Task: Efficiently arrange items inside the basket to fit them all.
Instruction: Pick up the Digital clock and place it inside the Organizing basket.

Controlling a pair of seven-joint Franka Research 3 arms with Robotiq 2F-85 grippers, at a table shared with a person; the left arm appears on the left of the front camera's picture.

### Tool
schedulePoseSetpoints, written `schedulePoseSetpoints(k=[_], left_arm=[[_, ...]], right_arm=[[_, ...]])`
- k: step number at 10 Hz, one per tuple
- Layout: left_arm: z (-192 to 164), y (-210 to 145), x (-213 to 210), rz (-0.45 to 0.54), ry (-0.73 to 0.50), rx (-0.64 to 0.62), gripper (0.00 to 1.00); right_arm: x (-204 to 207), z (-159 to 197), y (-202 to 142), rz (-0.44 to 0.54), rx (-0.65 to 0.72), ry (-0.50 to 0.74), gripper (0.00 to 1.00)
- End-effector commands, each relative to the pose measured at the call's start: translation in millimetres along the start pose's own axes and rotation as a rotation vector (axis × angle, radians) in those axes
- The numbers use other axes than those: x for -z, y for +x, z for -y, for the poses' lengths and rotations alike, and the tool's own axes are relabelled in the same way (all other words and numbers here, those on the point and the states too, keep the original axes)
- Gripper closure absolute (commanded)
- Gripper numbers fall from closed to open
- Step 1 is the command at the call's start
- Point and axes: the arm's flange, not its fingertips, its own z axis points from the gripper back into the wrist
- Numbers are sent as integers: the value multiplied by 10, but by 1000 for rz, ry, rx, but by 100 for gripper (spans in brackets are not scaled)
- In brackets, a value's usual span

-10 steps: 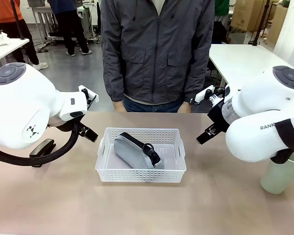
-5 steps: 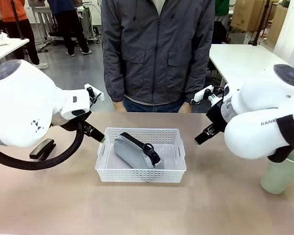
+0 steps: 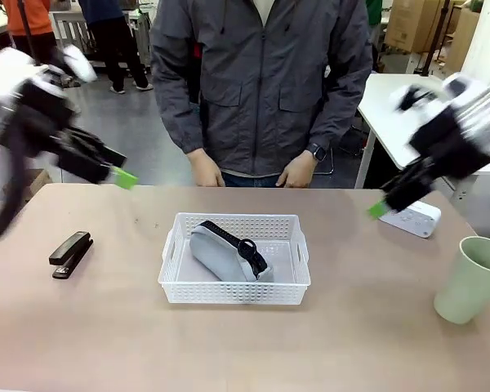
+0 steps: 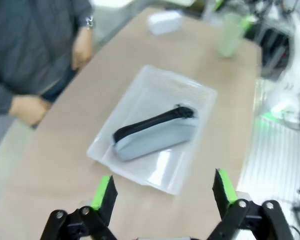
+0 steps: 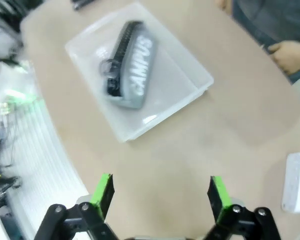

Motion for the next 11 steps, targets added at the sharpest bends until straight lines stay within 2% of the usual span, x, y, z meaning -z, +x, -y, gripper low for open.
schedulePoseSetpoints(k=[1, 3, 4, 5, 6, 7, 9, 11], left_arm=[[211, -519, -638, 96, -98, -26, 0], [122, -681, -1059, 218, -35, -147, 0], [55, -854, -1260, 266, 8, -263, 0], [-66, -1098, -1543, 290, 44, -478, 0], [-204, -1377, -1814, 393, 57, -655, 0], [-302, -1572, -2011, 408, 69, -962, 0], [-539, -2019, -2155, 569, -48, -1067, 0], [-635, -2097, -2011, 636, -120, -1119, 0]], right_arm=[[-809, 51, -176, 47, 219, 37, 0], [-1357, 229, -572, 210, 381, 76, 0], [-1574, 386, -824, 287, 463, 116, 0], [-1759, 572, -1139, 377, 565, 144, 0], [-1877, 737, -1441, 459, 663, 169, 0], [-1932, 904, -1759, 534, 765, 183, 0], [-1864, 1223, -2331, 654, 943, 269, 0], [-1702, 1430, -2685, 694, 1059, 311, 0]])
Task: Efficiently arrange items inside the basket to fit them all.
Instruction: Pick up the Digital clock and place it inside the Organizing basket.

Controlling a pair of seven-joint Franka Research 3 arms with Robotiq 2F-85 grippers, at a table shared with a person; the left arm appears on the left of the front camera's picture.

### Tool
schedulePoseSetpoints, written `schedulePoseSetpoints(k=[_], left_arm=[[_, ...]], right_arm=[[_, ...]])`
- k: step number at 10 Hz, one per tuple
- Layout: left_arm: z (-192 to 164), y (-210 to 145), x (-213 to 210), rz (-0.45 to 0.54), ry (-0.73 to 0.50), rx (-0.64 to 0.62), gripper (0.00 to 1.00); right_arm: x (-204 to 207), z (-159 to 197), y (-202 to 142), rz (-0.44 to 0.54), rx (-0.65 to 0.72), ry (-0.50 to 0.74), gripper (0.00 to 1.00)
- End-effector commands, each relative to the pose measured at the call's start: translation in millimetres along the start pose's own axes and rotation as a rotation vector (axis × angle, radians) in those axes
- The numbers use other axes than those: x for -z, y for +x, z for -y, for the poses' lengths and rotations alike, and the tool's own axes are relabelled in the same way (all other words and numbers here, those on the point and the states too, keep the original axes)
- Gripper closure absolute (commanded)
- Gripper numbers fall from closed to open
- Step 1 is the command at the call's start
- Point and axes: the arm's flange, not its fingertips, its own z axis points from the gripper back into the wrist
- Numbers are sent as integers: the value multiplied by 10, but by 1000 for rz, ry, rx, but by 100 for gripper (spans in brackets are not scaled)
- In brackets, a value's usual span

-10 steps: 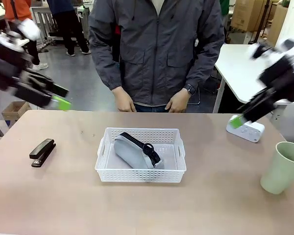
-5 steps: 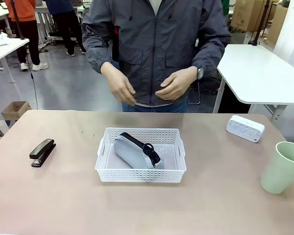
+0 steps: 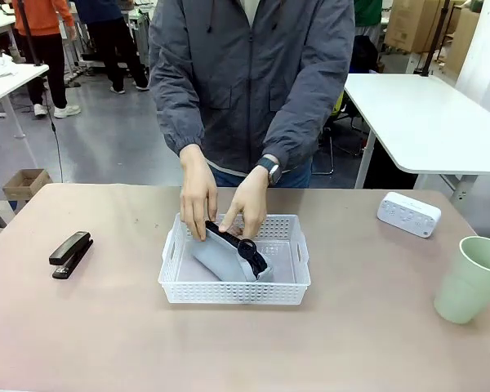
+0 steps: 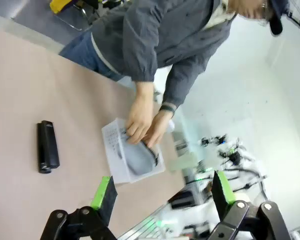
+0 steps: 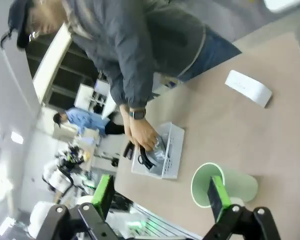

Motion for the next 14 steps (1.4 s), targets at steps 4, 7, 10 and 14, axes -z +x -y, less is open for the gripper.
schedulePoseSetpoints(k=[4, 7, 10, 14], left_arm=[[-26, 66, 177, 46, -70, -56, 0], [-26, 66, 177, 46, -70, -56, 0], [-26, 66, 177, 46, -70, -56, 0], [-26, 66, 177, 46, -70, -56, 0]], right_arm=[[44, 350, -14, 37, 99, 8, 0], [44, 350, -14, 37, 99, 8, 0], [44, 350, -14, 37, 99, 8, 0], [44, 350, -14, 37, 99, 8, 0]])
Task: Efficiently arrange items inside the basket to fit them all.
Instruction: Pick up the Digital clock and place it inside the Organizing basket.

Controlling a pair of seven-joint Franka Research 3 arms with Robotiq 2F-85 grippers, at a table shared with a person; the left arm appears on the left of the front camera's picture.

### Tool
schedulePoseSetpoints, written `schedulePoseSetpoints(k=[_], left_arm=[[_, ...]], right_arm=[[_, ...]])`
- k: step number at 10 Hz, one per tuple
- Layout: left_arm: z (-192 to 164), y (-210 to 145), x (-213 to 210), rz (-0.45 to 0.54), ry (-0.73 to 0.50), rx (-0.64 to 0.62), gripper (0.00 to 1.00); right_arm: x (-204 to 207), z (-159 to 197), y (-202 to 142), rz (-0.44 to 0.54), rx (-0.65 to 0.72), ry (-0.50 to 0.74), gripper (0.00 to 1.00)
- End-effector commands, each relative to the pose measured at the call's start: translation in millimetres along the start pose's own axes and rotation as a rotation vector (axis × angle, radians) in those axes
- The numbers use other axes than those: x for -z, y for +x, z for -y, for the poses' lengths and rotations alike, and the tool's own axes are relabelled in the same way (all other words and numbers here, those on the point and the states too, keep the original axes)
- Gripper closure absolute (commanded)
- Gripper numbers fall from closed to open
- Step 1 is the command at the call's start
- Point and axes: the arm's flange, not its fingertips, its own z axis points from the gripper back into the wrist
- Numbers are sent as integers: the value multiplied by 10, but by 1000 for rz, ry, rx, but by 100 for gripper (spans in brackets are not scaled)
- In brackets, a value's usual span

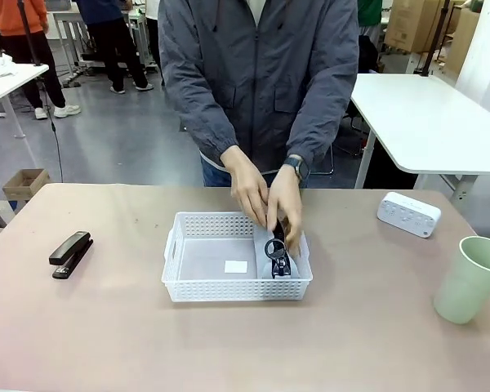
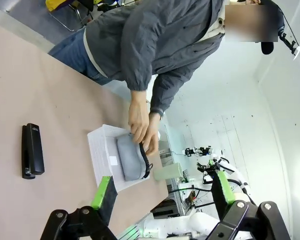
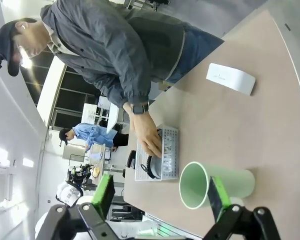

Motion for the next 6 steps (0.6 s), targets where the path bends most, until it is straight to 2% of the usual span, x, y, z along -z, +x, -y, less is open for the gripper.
schedulePoseSetpoints(k=[1, 6], left_arm=[[15, 39, 0, 14, -24, 17, 0], [15, 39, 0, 14, -24, 17, 0]], right_arm=[[-10, -9, 43, 11, -30, 20, 0], [-10, -9, 43, 11, -30, 20, 0]])
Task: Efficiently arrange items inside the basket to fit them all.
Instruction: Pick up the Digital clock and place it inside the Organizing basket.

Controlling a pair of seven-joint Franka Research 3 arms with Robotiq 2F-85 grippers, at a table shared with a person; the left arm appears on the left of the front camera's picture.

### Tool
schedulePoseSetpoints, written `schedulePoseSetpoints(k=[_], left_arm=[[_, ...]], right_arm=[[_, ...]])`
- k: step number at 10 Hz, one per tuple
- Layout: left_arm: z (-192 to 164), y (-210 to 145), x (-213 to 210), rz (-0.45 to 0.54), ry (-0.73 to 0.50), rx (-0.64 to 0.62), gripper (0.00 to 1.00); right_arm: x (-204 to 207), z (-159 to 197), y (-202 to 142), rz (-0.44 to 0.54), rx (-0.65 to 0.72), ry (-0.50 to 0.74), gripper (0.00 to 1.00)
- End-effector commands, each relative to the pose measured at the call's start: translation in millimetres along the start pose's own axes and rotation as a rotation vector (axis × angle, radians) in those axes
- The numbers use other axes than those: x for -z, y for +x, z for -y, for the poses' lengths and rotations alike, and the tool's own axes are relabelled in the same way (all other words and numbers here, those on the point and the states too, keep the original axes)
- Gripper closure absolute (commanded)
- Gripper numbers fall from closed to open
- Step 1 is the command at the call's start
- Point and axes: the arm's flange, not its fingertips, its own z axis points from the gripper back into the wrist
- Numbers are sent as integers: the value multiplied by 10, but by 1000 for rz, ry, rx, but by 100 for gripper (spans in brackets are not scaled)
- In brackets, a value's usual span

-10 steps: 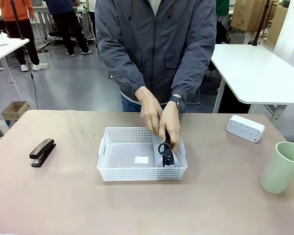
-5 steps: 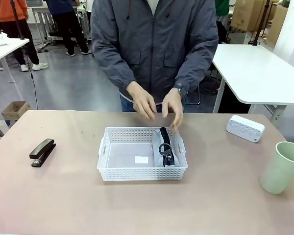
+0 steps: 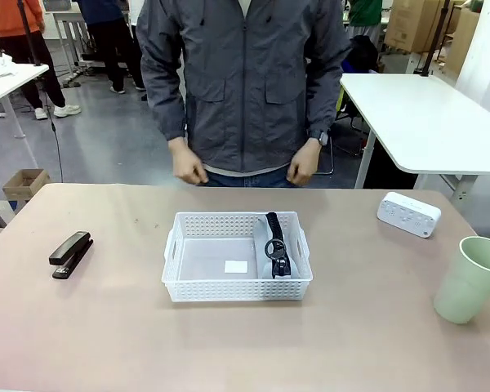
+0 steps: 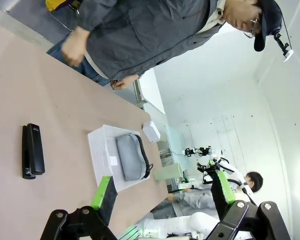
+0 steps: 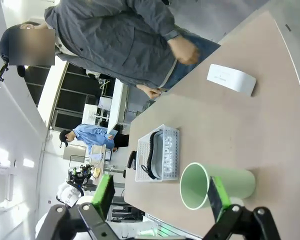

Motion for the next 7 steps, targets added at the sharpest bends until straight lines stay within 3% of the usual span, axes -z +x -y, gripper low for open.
schedulePoseSetpoints(k=[1, 2, 6, 7], left_arm=[[21, 35, 8, 13, -23, 17, 0], [21, 35, 8, 13, -23, 17, 0], [21, 35, 8, 13, -23, 17, 0], [21, 35, 8, 13, -23, 17, 0]], right_arm=[[0, 0, 0, 0, 0, 0, 0], [92, -146, 19, -15, -84, -113, 0], [689, -894, 304, -98, -548, -375, 0], [949, -1006, 362, -164, -669, -432, 0]])
